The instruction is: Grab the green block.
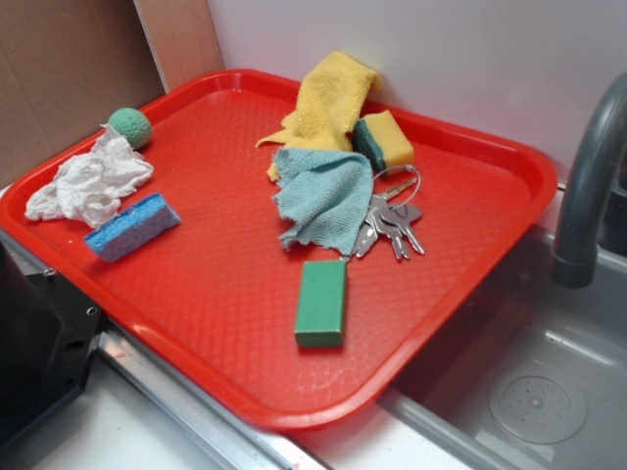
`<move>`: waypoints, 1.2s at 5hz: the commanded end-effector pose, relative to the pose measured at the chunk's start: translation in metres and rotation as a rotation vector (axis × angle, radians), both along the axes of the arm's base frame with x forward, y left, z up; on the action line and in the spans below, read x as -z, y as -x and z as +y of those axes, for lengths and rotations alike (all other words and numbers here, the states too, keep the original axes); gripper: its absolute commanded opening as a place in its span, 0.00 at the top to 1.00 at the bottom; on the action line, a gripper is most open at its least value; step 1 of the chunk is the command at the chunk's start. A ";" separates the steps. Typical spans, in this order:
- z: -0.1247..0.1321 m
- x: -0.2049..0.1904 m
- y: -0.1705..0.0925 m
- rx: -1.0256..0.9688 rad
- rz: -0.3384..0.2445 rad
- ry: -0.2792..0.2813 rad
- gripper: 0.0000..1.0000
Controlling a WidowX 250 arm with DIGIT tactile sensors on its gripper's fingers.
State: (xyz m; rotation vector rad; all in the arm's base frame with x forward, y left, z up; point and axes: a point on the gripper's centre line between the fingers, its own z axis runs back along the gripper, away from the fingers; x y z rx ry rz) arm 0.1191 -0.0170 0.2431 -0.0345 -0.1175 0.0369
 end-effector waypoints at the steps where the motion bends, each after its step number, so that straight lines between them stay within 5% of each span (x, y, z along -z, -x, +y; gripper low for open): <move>1: 0.000 0.000 0.000 0.000 0.000 0.000 0.00; 2: -0.035 0.050 -0.008 -0.073 0.027 -0.018 0.00; 3: -0.062 0.065 -0.020 -0.281 -0.041 -0.019 0.00; 4: -0.097 0.094 -0.040 -0.458 -0.053 0.068 0.00; 6: -0.127 0.159 -0.064 -0.490 0.038 0.042 0.00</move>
